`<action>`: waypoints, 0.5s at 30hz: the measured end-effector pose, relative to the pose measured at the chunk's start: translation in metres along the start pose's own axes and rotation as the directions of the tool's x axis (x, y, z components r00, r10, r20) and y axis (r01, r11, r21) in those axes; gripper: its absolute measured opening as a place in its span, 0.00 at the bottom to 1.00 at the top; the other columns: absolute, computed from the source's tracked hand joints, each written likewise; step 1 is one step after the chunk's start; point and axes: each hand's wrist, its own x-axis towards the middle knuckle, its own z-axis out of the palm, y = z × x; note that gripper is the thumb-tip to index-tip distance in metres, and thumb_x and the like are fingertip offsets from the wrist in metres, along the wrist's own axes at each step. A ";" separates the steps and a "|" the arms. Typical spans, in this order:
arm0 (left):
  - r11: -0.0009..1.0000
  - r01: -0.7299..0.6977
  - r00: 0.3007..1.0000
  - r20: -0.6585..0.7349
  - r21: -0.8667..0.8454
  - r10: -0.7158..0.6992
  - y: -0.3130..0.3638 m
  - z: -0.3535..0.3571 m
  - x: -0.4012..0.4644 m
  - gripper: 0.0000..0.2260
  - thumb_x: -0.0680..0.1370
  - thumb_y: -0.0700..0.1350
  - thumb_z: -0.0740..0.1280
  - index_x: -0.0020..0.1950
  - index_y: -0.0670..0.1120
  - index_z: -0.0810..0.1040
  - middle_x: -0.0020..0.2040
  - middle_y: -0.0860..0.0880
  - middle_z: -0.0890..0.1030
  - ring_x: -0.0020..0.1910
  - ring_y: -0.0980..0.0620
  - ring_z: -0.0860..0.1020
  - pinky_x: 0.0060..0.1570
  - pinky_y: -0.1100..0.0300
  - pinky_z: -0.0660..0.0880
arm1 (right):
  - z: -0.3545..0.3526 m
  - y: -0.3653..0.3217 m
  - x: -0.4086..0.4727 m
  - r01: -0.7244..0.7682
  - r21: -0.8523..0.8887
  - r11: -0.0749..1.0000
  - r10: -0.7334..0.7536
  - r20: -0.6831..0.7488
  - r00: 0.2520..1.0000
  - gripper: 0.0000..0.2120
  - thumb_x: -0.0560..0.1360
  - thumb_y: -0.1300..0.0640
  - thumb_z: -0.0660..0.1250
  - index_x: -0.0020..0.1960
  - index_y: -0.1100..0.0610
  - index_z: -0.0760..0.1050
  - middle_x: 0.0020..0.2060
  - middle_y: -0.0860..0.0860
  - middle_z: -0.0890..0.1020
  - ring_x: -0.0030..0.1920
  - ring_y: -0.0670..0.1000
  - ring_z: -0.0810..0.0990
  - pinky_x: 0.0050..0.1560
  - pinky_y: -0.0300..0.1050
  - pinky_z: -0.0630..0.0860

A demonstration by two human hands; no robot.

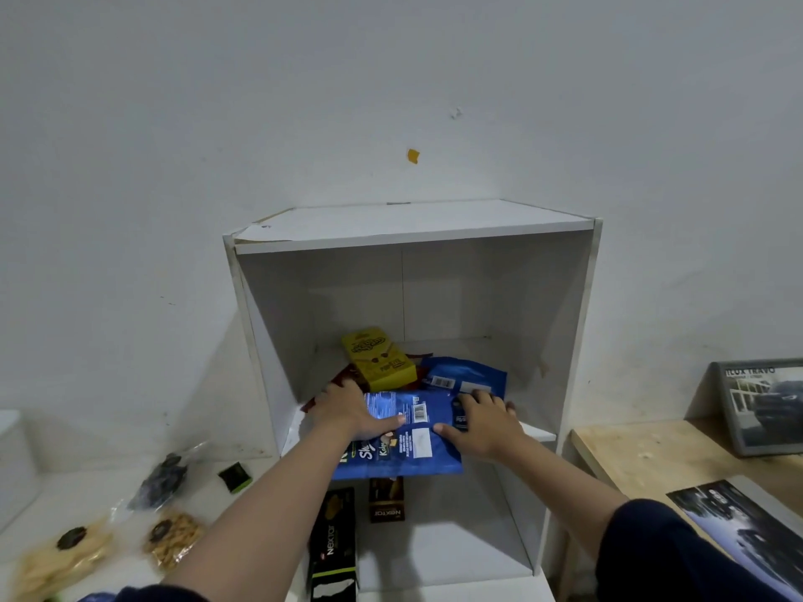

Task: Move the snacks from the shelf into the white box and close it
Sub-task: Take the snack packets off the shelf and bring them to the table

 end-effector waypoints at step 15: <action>0.996 0.092 0.992 0.090 0.018 -0.093 0.013 -0.027 0.016 0.50 0.59 0.82 0.51 0.69 0.49 0.70 0.69 0.43 0.70 0.69 0.38 0.66 0.66 0.42 0.60 | 0.002 -0.011 0.006 -0.134 0.121 0.984 0.132 0.022 0.991 0.54 0.61 0.21 0.58 0.75 0.54 0.50 0.74 0.60 0.58 0.73 0.63 0.56 0.72 0.57 0.55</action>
